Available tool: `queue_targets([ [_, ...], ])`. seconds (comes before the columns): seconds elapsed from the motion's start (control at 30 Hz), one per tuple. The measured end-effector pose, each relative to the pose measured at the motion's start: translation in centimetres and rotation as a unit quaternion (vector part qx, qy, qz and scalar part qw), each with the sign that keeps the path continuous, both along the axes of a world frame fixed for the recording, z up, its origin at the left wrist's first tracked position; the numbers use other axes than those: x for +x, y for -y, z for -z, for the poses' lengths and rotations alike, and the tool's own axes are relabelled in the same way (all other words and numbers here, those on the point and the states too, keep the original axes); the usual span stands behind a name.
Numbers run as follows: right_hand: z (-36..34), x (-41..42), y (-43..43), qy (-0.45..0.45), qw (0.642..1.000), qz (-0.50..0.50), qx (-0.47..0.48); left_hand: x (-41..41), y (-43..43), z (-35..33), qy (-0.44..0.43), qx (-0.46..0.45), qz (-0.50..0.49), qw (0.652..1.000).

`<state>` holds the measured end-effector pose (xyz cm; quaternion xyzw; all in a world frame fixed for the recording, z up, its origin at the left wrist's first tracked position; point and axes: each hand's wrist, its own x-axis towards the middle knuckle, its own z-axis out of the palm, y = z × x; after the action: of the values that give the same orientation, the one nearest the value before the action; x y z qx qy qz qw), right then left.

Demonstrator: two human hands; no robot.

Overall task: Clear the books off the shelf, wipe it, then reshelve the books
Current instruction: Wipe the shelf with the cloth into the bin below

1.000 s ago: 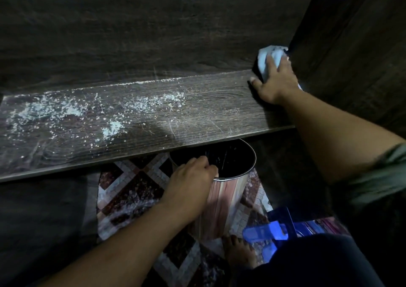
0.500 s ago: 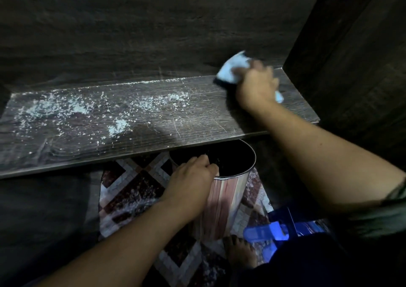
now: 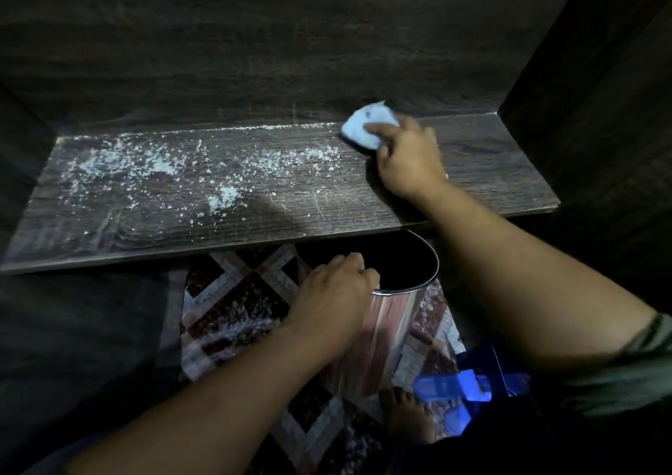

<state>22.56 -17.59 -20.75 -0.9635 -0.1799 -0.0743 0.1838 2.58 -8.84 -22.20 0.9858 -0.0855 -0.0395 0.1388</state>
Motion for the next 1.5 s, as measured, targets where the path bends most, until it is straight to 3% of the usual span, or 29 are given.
queue_targets([
  [0.1,-1.5,1.0,0.7,0.049,0.981,0.175,0.072,-0.2,-0.2,-0.1,0.010,-0.018,-0.004,1.000],
  [0.17,-1.9,2.2,1.1,-0.002,0.972,0.226,0.069,-0.3,-0.3,-0.2,0.011,-0.022,-0.001,1.000],
  [0.27,-1.5,2.8,1.0,-0.101,0.976,0.187,-0.041,-0.5,-0.5,-0.3,0.011,-0.023,0.004,1.000],
  [0.33,-1.0,2.8,0.8,-0.090,0.981,0.149,-0.088,-0.5,-0.6,-0.4,0.011,-0.024,0.003,1.000],
  [0.43,-1.6,2.8,0.1,-0.088,0.991,0.012,-0.101,-0.6,-0.8,-0.4,0.005,-0.026,-0.006,1.000],
  [0.5,-2.4,2.2,-0.6,-0.107,0.993,-0.036,-0.044,-0.7,-0.8,-0.5,0.002,-0.027,-0.008,1.000],
  [0.53,-2.6,1.9,-1.1,-0.087,0.996,-0.032,-0.003,-0.8,-0.9,-0.5,0.001,-0.026,-0.008,1.000],
  [0.6,-2.7,0.9,-1.9,0.037,0.999,-0.007,0.034,-0.9,-1.0,-0.5,0.000,-0.024,-0.008,1.000],
  [0.67,-2.5,0.4,-2.9,0.131,0.991,-0.010,0.023,-0.9,-1.2,-0.6,0.000,-0.022,-0.007,1.000],
  [0.7,-2.4,0.5,-3.3,0.137,0.990,-0.022,-0.005,-0.9,-1.2,-0.6,0.001,-0.023,-0.006,1.000],
  [0.83,-1.3,1.6,-4.1,0.046,0.987,-0.090,-0.124,-1.1,-1.6,-0.8,0.004,-0.026,-0.009,1.000],
  [0.97,-1.9,2.7,-4.5,-0.073,0.983,-0.095,-0.138,-1.3,-2.0,-0.9,0.002,-0.027,-0.011,1.000],
  [1.07,-3.5,2.6,-4.4,-0.112,0.974,-0.110,-0.161,-1.5,-2.3,-0.9,-0.006,-0.024,-0.012,1.000],
  [1.2,-4.7,1.4,-1.4,-0.256,0.951,-0.172,-0.010,-1.8,-2.8,-1.0,0.001,-0.024,-0.014,1.000],
  [1.27,-4.6,1.5,0.1,-0.224,0.957,-0.106,0.149,-1.9,-2.8,-1.1,0.003,-0.024,-0.014,1.000],
  [1.3,-4.3,2.1,0.8,-0.154,0.971,-0.044,0.180,-1.9,-2.8,-1.1,0.003,-0.024,-0.013,1.000],
  [1.37,-3.6,3.1,1.6,-0.048,0.995,0.058,0.067,-1.9,-2.6,-1.2,0.001,-0.020,-0.009,1.000],
  [1.5,-1.1,2.8,0.6,-0.070,0.992,0.064,-0.081,-1.8,-2.4,-1.3,-0.005,-0.012,-0.009,1.000],
])
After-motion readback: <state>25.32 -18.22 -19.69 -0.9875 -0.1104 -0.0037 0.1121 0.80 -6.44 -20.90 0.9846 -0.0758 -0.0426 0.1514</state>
